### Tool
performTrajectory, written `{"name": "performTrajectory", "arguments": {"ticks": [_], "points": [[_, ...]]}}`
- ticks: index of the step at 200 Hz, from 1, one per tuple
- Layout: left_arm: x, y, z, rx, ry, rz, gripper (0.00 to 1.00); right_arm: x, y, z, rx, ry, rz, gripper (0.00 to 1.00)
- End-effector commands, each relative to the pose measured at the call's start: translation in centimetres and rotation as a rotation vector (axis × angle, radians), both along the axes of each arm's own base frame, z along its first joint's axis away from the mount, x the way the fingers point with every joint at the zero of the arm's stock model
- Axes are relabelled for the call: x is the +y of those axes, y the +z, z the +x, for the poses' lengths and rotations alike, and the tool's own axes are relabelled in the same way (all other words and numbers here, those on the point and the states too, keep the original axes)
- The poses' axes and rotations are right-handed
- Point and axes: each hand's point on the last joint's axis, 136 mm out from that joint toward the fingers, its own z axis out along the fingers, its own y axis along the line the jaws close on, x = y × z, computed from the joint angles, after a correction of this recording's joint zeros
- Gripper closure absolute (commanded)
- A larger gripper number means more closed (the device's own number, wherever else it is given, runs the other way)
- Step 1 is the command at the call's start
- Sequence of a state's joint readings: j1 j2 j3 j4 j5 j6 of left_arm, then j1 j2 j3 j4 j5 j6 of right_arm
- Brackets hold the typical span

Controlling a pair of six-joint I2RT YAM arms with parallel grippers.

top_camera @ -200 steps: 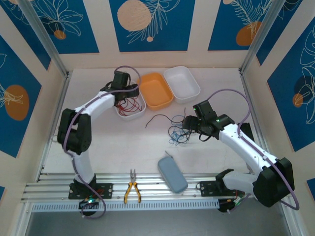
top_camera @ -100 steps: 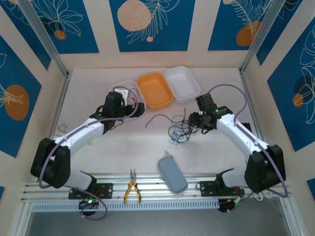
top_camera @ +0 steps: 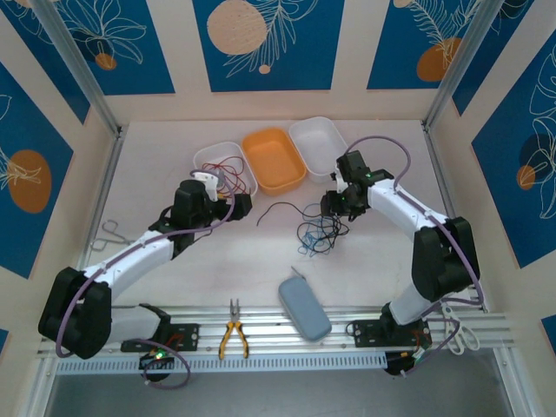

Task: Untangle the cables

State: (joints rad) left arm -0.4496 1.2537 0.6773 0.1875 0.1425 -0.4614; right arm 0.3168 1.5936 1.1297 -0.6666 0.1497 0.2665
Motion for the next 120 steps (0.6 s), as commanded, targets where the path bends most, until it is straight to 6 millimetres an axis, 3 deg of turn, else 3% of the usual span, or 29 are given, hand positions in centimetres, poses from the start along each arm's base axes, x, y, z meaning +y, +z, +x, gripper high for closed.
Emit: {"name": "performTrajectory", "arguments": {"ticks": [1,59,86,120], "points": [[-0.7,0.9,0.2,-0.028,-0.019,-0.04,0.0,0.1,-0.2,0.1,0.013,0.044,-0.023,0.46],[-1.4,-0.1,0.6,0.011,-0.034,-0.061,0.0,0.3,-1.7,0.3,0.048,0.06,-0.034,0.56],[-1.4,-0.5,0.5,0.021,-0.032,-0.056,0.0,0.4,-1.7,0.1,0.049,0.064,-0.036,0.68],[-1.2,-0.6,0.5,0.032,-0.031,-0.038,0.0,-0.1,-0.1,-0.4,0.011,0.056,-0.08,0.92]]}}
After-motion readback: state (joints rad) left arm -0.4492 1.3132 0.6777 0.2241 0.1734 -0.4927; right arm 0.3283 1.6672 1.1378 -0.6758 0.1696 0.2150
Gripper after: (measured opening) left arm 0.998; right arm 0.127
